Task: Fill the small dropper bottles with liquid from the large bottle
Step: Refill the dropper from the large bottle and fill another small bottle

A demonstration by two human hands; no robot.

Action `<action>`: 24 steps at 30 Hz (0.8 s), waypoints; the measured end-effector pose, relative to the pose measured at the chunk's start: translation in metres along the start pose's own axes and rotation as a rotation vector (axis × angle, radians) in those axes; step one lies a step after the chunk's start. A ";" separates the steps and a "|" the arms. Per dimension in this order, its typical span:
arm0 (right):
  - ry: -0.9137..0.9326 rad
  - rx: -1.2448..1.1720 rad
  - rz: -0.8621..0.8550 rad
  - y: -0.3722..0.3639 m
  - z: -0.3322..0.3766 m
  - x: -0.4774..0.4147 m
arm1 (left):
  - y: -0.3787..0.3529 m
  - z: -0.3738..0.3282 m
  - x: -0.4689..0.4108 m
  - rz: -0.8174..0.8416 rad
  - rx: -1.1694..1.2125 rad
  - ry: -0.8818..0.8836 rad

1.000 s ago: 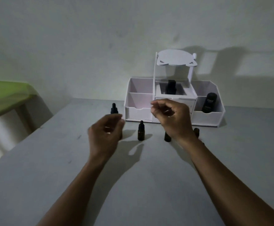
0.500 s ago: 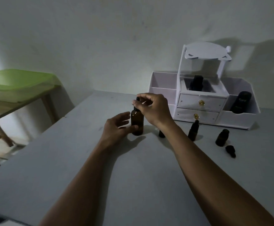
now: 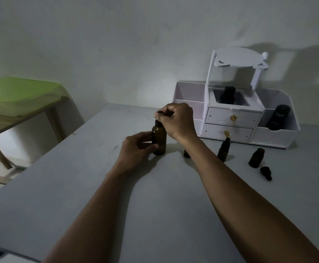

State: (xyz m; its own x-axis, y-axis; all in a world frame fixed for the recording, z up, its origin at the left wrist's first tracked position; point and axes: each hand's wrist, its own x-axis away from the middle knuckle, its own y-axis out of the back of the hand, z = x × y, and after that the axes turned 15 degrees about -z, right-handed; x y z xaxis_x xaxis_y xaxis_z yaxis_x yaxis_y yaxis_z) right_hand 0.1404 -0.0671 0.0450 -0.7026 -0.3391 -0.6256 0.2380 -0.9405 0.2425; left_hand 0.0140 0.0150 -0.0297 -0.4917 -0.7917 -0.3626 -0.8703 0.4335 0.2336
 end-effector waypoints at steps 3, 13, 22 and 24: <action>0.016 -0.011 0.016 0.006 0.002 -0.001 | -0.001 -0.001 0.001 -0.005 0.018 0.024; 0.070 -0.256 -0.098 0.068 0.055 -0.052 | -0.001 -0.002 0.000 -0.102 -0.015 -0.023; 0.044 -0.293 -0.216 0.186 0.044 -0.064 | -0.045 -0.074 0.046 -0.453 0.109 -0.337; 0.025 -0.241 -0.222 0.211 0.028 -0.063 | -0.069 -0.092 0.062 -0.313 0.163 -0.330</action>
State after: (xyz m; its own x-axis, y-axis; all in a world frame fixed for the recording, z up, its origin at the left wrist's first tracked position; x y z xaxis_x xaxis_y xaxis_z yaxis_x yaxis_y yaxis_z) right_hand 0.2159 -0.2435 0.1560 -0.7391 -0.1229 -0.6623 0.2347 -0.9686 -0.0823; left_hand 0.0459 -0.1032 0.0147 -0.1653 -0.7275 -0.6659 -0.9578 0.2794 -0.0674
